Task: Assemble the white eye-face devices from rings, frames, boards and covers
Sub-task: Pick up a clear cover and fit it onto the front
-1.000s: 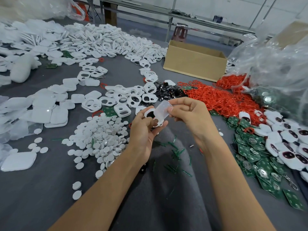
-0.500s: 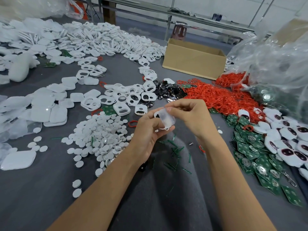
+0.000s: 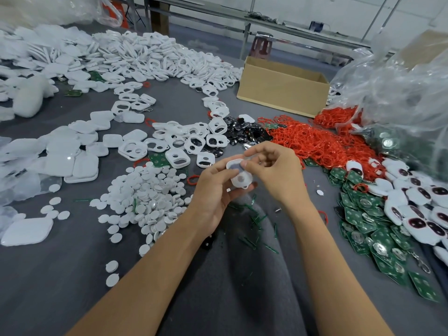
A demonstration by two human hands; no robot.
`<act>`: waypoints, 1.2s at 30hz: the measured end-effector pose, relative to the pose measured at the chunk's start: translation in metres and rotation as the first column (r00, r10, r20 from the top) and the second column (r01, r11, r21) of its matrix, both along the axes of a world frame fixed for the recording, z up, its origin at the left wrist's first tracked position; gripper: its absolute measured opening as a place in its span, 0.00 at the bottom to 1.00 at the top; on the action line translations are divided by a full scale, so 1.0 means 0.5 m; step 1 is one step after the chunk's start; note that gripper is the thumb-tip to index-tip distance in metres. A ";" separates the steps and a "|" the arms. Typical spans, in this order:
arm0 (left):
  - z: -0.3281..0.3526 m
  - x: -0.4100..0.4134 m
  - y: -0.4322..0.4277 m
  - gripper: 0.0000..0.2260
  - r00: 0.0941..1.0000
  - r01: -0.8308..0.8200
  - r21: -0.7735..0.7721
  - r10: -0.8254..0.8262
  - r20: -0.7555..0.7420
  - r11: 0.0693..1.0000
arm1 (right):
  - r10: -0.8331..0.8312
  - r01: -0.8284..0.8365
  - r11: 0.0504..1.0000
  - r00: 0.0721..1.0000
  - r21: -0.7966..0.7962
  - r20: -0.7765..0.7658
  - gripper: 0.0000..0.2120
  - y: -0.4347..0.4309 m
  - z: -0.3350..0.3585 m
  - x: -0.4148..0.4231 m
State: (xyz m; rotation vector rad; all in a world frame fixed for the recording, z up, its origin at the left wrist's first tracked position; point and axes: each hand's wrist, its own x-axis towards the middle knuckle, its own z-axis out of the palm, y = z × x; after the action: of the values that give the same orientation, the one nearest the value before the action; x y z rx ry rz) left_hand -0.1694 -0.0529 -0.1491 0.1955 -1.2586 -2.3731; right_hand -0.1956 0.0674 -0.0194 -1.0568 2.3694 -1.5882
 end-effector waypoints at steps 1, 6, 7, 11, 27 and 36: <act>0.007 0.004 0.003 0.14 1.000 -0.017 0.021 0.017 0.009 1.000 | -0.010 0.010 1.000 1.000 0.002 -0.018 0.05 -0.001 -0.001 0.002; 0.043 0.036 0.017 0.12 0.999 -0.040 -0.019 0.040 -0.013 0.999 | -0.036 0.035 0.999 0.998 -0.035 -0.047 0.05 -0.009 -0.005 0.008; 0.049 0.042 0.020 0.12 0.999 -0.034 -0.035 0.033 -0.033 0.999 | -0.044 0.042 0.998 0.997 -0.036 -0.057 0.05 -0.011 -0.007 0.010; 0.076 0.060 0.027 0.15 0.998 -0.037 -0.057 0.034 -0.051 0.998 | -0.084 0.079 0.996 0.987 -0.041 -0.138 0.06 -0.015 -0.015 0.012; 0.106 0.077 0.017 0.13 0.967 -0.223 0.127 0.203 0.154 0.966 | 0.375 -0.039 0.751 0.848 0.660 -0.376 0.34 -0.014 0.032 0.056; 0.146 0.098 0.040 0.15 0.964 -0.241 0.118 0.223 0.147 0.963 | 0.360 -0.134 0.755 0.903 0.642 -0.236 0.32 0.002 0.030 0.023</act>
State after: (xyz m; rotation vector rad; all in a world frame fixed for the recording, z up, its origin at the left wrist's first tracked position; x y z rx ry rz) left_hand -0.1203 -0.0328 -0.0763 0.5229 -1.0662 -2.2707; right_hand -0.1840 0.0682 -0.0044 -1.4820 2.5149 -0.4776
